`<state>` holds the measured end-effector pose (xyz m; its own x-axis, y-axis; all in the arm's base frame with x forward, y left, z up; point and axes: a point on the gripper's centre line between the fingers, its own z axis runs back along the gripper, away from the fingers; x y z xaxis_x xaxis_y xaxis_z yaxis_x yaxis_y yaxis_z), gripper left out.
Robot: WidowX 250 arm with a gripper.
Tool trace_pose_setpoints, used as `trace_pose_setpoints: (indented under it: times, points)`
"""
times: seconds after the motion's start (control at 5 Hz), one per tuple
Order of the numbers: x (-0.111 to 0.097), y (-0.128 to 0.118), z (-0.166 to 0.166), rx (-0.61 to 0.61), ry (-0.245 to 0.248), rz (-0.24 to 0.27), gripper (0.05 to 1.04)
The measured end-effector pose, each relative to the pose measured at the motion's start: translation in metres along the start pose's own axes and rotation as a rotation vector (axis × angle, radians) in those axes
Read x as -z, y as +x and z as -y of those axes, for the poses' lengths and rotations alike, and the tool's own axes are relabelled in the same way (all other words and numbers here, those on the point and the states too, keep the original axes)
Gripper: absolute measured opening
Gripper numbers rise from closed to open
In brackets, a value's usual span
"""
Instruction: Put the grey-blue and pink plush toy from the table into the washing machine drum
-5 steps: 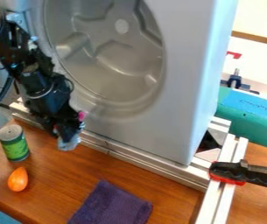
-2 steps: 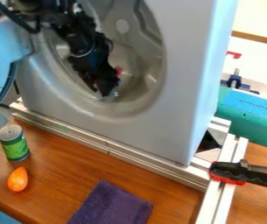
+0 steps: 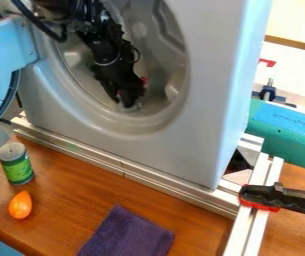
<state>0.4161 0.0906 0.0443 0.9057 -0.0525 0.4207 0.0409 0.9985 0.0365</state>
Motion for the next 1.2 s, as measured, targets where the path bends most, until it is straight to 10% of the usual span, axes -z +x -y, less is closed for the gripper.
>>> trace_pose_setpoints:
  times: [0.2, 0.6, 1.0, 1.2]
  points:
    - [0.005, 0.006, -0.003, 0.003, 0.008, 0.027, 0.459]
    - [-0.004, -0.007, -0.003, -0.064, -0.11, 0.105, 0.938]
    - [-0.049, -0.024, -0.001, -0.1, -0.102, 0.281, 1.0]
    - [-0.052, -0.033, -0.001, -0.095, -0.077, 0.261, 1.0]
